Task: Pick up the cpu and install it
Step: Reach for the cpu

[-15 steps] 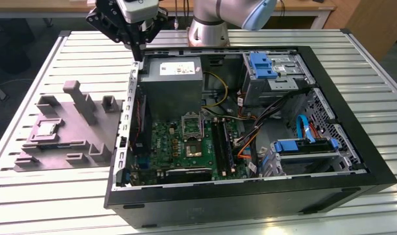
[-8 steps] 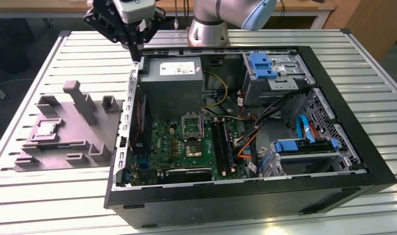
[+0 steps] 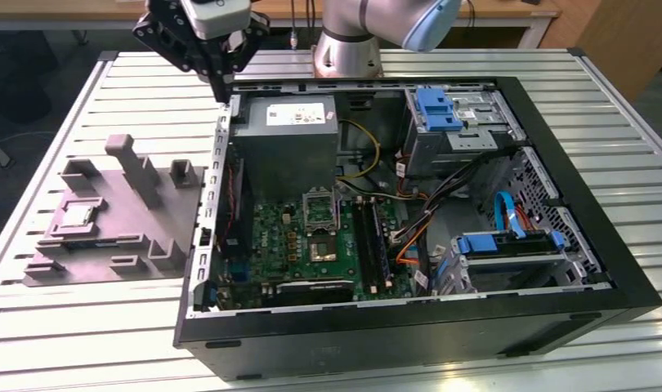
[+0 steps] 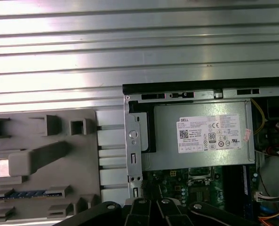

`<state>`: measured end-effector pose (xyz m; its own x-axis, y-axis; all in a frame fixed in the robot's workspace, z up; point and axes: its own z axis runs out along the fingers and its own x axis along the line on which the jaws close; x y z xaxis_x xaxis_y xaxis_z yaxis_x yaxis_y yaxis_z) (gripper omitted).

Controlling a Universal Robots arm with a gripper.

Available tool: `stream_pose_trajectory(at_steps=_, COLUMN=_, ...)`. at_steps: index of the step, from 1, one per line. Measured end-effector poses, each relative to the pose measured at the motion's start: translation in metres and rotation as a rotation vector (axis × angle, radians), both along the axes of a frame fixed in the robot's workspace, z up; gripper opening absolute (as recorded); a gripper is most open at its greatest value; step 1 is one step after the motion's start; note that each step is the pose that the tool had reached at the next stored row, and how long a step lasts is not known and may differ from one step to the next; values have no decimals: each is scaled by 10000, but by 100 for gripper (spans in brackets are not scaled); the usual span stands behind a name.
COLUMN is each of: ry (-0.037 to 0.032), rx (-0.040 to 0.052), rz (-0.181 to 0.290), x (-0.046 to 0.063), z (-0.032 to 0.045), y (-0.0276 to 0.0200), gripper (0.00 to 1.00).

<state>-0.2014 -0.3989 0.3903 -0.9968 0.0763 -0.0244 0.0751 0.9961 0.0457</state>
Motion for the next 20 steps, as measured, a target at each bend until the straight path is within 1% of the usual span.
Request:
stream_pose_trajectory(at_steps=10, ry=0, rx=-1, rz=0, x=-71, z=-1, y=0, gripper=11)
stream_pose_trajectory(at_steps=20, ry=1, rx=0, rz=0, x=-112, z=-3, y=0, gripper=11)
